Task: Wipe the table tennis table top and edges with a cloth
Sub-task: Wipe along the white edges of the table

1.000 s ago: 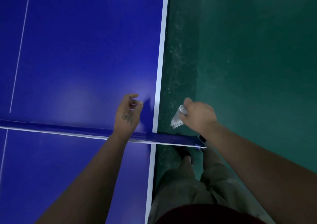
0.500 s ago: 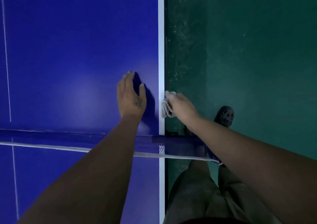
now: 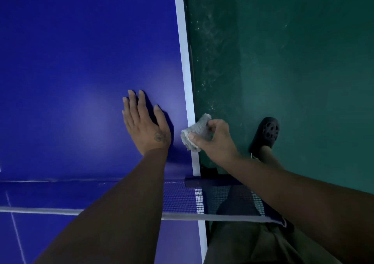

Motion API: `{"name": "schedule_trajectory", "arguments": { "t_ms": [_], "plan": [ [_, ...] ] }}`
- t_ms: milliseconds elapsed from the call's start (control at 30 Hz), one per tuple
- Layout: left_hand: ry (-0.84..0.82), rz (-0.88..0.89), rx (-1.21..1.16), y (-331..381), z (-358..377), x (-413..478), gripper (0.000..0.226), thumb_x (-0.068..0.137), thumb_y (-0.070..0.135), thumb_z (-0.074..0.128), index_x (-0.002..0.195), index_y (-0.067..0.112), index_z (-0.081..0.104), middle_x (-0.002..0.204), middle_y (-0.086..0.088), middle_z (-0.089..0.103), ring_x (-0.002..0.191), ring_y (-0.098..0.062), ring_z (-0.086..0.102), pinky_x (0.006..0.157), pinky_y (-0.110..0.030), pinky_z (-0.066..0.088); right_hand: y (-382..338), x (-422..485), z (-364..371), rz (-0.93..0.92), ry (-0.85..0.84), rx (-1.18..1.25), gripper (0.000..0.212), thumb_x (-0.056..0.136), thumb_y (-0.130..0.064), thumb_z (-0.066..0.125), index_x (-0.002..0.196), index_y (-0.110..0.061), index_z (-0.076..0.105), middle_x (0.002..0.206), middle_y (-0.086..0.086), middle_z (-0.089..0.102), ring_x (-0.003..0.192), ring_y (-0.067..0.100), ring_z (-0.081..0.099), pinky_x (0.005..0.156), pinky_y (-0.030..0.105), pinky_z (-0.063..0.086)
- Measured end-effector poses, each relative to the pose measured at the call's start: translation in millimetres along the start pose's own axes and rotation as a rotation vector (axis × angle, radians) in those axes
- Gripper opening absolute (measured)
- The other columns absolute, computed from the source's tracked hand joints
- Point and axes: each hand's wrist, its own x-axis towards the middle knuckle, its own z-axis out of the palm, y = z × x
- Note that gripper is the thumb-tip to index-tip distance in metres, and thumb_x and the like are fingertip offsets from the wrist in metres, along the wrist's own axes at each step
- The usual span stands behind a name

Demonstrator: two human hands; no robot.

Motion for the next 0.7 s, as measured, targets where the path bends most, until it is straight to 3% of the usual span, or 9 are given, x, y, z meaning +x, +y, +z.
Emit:
{"name": "schedule_trajectory", "arguments": {
  "t_ms": [67, 133, 200, 333, 433, 500, 533, 600, 700],
  "plan": [
    [0.015, 0.016, 0.022, -2, 2, 0, 0.055, 0.113, 0.035, 0.044, 0.164, 0.014, 0.042, 0.176, -0.005, 0.031, 0.165, -0.023, 0.021, 0.134, -0.048, 0.017, -4, -4, 15, 0.009, -0.022, 0.018, 0.054, 0.103, -0.034, 0.071, 0.144, -0.013, 0.044, 0.136, 0.002, 0.057, 0.118, 0.013, 0.062, 0.080, 0.005, 0.049],
    [0.023, 0.025, 0.029, -3, 3, 0, 0.055, 0.113, 0.033, 0.045, 0.164, 0.014, 0.043, 0.176, -0.005, 0.031, 0.165, -0.023, 0.021, 0.134, -0.048, 0.018, -10, -10, 31, -0.011, 0.019, 0.000, 0.059, 0.111, -0.033, 0.055, 0.160, -0.009, 0.032, 0.147, 0.007, 0.055, 0.133, 0.021, 0.057, 0.106, 0.025, 0.049],
    [0.032, 0.026, 0.030, -5, 4, -1, 0.055, 0.112, 0.032, 0.045, 0.164, 0.014, 0.043, 0.176, -0.006, 0.031, 0.165, -0.024, 0.022, 0.134, -0.048, 0.019, -20, -13, 45, -0.031, 0.088, 0.016, 0.062, 0.114, -0.030, 0.046, 0.167, -0.007, 0.022, 0.157, 0.009, 0.048, 0.144, 0.022, 0.048, 0.122, 0.030, 0.036],
    [0.044, 0.030, 0.013, -7, 6, -1, 0.055, 0.111, 0.029, 0.048, 0.163, 0.014, 0.044, 0.175, -0.006, 0.032, 0.165, -0.024, 0.022, 0.134, -0.050, 0.019, -45, 5, 56, -0.021, 0.200, 0.064, 0.061, 0.115, -0.028, 0.041, 0.169, -0.009, 0.019, 0.164, 0.008, 0.038, 0.150, 0.020, 0.039, 0.128, 0.033, 0.028],
    [0.043, 0.030, 0.017, -6, 5, -1, 0.055, 0.111, 0.030, 0.047, 0.163, 0.014, 0.044, 0.175, -0.007, 0.032, 0.165, -0.025, 0.023, 0.133, -0.050, 0.019, -76, 29, 50, -0.006, 0.200, 0.098, 0.040, 0.115, -0.028, 0.041, 0.149, -0.007, 0.043, 0.142, 0.011, 0.056, 0.127, 0.025, 0.058, 0.110, 0.028, 0.045],
    [0.040, 0.036, 0.009, -5, 4, 0, 0.055, 0.111, 0.031, 0.046, 0.163, 0.013, 0.044, 0.175, -0.007, 0.032, 0.165, -0.025, 0.023, 0.133, -0.050, 0.019, -103, 53, 36, 0.000, 0.212, 0.126, 0.019, 0.116, -0.024, 0.043, 0.126, -0.015, 0.056, 0.121, 0.005, 0.065, 0.102, 0.015, 0.065, 0.069, 0.009, 0.045],
    [0.038, 0.038, 0.007, -5, 4, 0, 0.055, 0.111, 0.031, 0.046, 0.163, 0.013, 0.044, 0.175, -0.007, 0.032, 0.165, -0.025, 0.023, 0.133, -0.050, 0.020, -119, 64, 28, 0.010, 0.193, 0.124, 0.019, 0.115, -0.021, 0.044, 0.124, -0.014, 0.059, 0.122, 0.007, 0.068, 0.103, 0.015, 0.067, 0.059, 0.015, 0.045],
    [0.040, 0.037, 0.013, -4, 4, 0, 0.055, 0.112, 0.033, 0.045, 0.163, 0.014, 0.044, 0.175, -0.006, 0.032, 0.165, -0.025, 0.023, 0.133, -0.050, 0.020, -138, 79, 16, 0.072, 0.121, 0.058, 0.029, 0.115, -0.022, 0.045, 0.137, -0.009, 0.059, 0.134, 0.013, 0.066, 0.119, 0.027, 0.067, 0.072, 0.030, 0.048],
    [0.029, 0.041, 0.006, -4, 2, 0, 0.056, 0.112, 0.035, 0.043, 0.164, 0.015, 0.043, 0.175, -0.006, 0.031, 0.165, -0.024, 0.022, 0.133, -0.049, 0.019, -123, 62, 10, 0.037, 0.050, -0.117, 0.018, 0.115, -0.025, 0.042, 0.097, -0.025, 0.046, 0.091, 0.002, 0.052, 0.076, 0.016, 0.051, 0.066, 0.030, 0.039]
  ]
}}
